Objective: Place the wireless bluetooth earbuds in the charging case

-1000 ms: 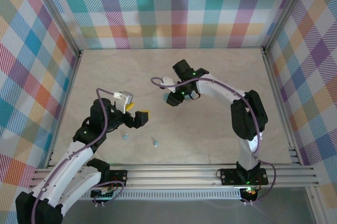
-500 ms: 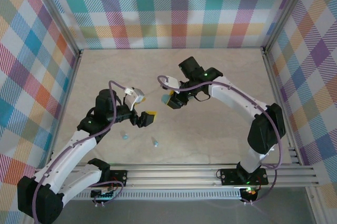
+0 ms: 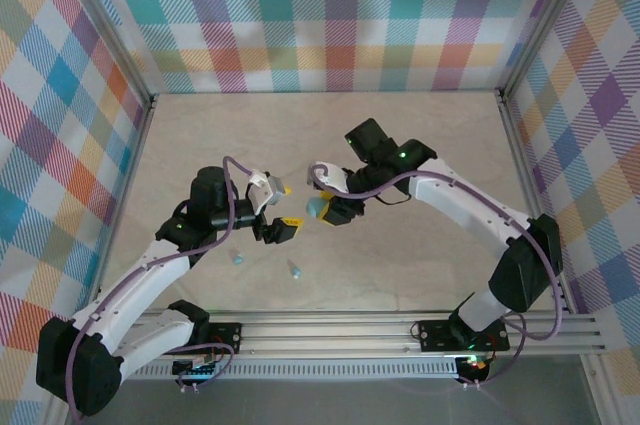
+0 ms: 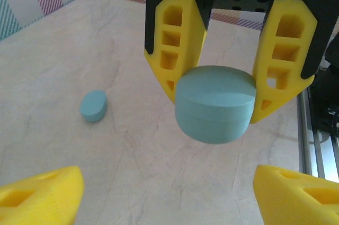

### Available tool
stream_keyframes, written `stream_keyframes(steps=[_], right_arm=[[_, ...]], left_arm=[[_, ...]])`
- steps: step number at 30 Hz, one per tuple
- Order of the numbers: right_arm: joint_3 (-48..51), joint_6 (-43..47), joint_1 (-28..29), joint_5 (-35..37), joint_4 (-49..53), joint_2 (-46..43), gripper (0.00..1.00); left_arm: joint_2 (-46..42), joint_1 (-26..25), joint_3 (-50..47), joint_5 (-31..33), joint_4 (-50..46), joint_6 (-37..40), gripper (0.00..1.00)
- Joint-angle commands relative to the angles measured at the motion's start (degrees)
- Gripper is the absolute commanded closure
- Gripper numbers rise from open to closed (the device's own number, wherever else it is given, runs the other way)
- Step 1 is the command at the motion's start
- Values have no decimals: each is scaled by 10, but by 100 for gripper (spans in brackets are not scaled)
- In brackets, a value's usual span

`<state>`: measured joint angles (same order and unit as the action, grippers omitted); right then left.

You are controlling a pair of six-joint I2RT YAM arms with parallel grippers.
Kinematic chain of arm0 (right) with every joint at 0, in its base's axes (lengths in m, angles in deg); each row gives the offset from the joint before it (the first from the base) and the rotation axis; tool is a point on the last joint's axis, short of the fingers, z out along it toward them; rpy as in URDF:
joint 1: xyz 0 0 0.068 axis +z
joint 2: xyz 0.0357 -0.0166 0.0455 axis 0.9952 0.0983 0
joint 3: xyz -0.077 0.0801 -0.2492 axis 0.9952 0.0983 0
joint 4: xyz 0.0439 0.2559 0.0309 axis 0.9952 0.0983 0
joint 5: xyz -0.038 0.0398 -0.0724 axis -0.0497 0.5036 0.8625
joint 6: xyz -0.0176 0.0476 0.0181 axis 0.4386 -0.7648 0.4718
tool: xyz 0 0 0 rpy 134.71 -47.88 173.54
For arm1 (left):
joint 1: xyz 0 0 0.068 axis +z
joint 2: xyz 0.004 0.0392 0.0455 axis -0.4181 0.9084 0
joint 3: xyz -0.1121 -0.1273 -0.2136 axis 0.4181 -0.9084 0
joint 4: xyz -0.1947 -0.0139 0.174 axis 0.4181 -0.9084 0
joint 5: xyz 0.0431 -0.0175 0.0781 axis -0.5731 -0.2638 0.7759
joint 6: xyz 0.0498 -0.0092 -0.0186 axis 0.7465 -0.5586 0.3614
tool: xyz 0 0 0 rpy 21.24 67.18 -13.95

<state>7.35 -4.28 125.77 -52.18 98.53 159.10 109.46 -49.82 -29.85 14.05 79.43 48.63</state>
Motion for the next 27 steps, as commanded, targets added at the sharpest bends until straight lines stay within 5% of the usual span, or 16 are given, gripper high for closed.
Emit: stream_keyframes(steps=[1, 27], right_arm=[[13, 37, 8, -32, 2, -29, 70], [9, 48, 24, -25, 1, -40, 70]], left_arm=[[-8, -5, 1, -51, 31, 15, 21], [24, -55, 22, -58, 69, -14, 39]])
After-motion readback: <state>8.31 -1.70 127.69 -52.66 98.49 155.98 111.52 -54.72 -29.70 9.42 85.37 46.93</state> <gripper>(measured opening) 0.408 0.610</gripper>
